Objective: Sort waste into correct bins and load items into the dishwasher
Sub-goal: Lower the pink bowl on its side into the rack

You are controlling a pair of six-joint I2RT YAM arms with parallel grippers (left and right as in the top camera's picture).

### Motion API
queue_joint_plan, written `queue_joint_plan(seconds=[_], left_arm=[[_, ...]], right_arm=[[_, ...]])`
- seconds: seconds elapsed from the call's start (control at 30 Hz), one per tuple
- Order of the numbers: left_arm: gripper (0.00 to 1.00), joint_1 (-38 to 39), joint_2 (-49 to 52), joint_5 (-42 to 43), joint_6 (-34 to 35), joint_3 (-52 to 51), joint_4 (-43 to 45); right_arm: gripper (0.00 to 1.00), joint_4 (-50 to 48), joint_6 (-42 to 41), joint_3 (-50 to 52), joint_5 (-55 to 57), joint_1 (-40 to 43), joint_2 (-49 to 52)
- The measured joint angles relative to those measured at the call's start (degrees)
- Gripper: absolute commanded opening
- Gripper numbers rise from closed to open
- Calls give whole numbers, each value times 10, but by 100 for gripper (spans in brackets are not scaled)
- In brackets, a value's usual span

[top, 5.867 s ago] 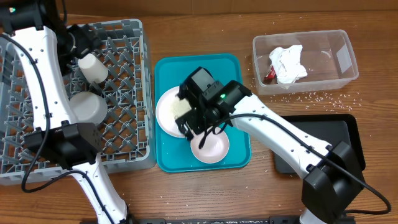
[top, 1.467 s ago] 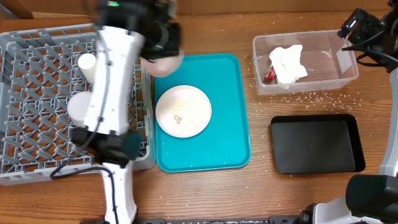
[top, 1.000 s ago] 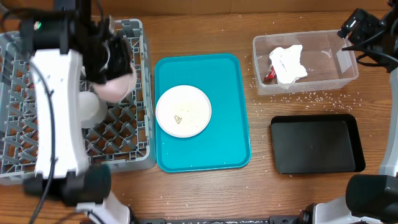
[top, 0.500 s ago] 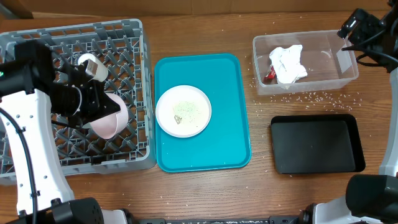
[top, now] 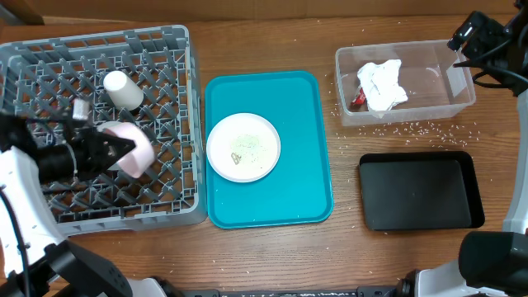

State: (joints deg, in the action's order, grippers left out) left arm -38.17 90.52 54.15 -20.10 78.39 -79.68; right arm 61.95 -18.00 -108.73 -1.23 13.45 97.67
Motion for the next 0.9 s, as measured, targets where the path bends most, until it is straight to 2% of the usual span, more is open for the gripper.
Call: queue_joint_plan(seconds=[0.2, 0.43, 0.77, 0.9], left_arm=[[6, -13, 10, 41, -65, -49, 24], [6, -12, 24, 73, -125, -59, 22], [6, -12, 35, 75, -150, -61, -28], [12, -12, 35, 71, -151, -61, -25]], right_arm=[[100, 0, 0, 0, 0, 0, 0], [100, 0, 0, 0, 0, 0, 0], [100, 0, 0, 0, 0, 0, 0], [100, 0, 0, 0, 0, 0, 0]])
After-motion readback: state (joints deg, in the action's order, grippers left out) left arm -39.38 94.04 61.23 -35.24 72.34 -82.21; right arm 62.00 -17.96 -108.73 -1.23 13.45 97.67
